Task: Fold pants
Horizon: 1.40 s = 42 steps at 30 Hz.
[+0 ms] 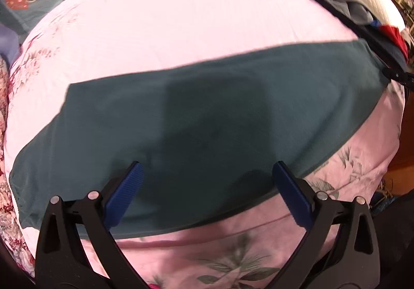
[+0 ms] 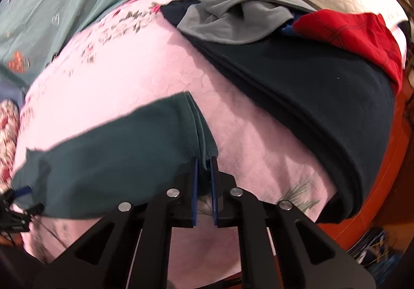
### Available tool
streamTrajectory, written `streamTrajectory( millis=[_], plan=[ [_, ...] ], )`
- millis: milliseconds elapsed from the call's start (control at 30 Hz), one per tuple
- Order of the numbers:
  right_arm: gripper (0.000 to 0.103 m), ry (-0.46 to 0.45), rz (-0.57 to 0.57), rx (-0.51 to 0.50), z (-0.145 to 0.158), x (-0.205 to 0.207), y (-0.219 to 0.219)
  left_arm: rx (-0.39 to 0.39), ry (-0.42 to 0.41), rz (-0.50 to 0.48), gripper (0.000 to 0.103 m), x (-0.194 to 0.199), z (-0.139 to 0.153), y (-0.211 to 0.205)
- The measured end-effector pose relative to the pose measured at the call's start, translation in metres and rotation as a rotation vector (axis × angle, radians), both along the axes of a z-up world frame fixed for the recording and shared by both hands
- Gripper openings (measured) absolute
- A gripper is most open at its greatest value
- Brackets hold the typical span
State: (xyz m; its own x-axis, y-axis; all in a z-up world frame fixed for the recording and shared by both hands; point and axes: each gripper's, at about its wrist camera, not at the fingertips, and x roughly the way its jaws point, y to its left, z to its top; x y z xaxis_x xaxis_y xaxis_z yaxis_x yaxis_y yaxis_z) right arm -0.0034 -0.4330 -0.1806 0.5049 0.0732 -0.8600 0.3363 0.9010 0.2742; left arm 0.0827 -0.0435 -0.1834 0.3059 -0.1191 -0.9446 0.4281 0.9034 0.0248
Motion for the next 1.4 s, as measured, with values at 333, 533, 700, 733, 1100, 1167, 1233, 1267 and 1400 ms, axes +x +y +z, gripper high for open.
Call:
streamTrajectory(
  millis=[333,533,700,733,1100,1167,1233,1267,1400],
  plan=[
    [0.008,-0.278,0.292,0.051,0.095,0.045,0.124,-0.037,-0.079,0.230,0.101,0.009,0.029,0.099],
    [0.008,-0.258,0.645,0.058,0.074,0.072,0.272,-0.046,-0.073,0.385,0.101,-0.007,0.028,0.168],
    [0.008,-0.060,0.903,0.016,0.004,0.071,0.367,-0.060,-0.048,0.457,0.101,-0.030,0.017,0.199],
    [0.013,-0.019,0.937,0.017,-0.006,0.068,0.375,-0.062,-0.042,0.466,0.101,-0.033,0.016,0.203],
    [0.023,-0.039,0.720,0.205,0.043,0.084,0.306,-0.088,-0.049,0.490,0.101,-0.044,0.016,0.221],
    [0.023,-0.029,0.746,0.167,0.038,0.086,0.315,-0.097,-0.050,0.485,0.101,-0.044,0.016,0.218],
    [0.023,-0.026,0.770,0.159,0.029,0.084,0.326,-0.099,-0.052,0.467,0.101,-0.044,0.017,0.214],
    [0.023,-0.002,0.775,0.128,0.014,0.084,0.333,-0.094,-0.054,0.457,0.101,-0.044,0.017,0.211],
    [0.022,0.060,0.813,0.045,-0.014,0.082,0.339,-0.098,-0.044,0.442,0.101,-0.044,0.017,0.208]
  ],
)
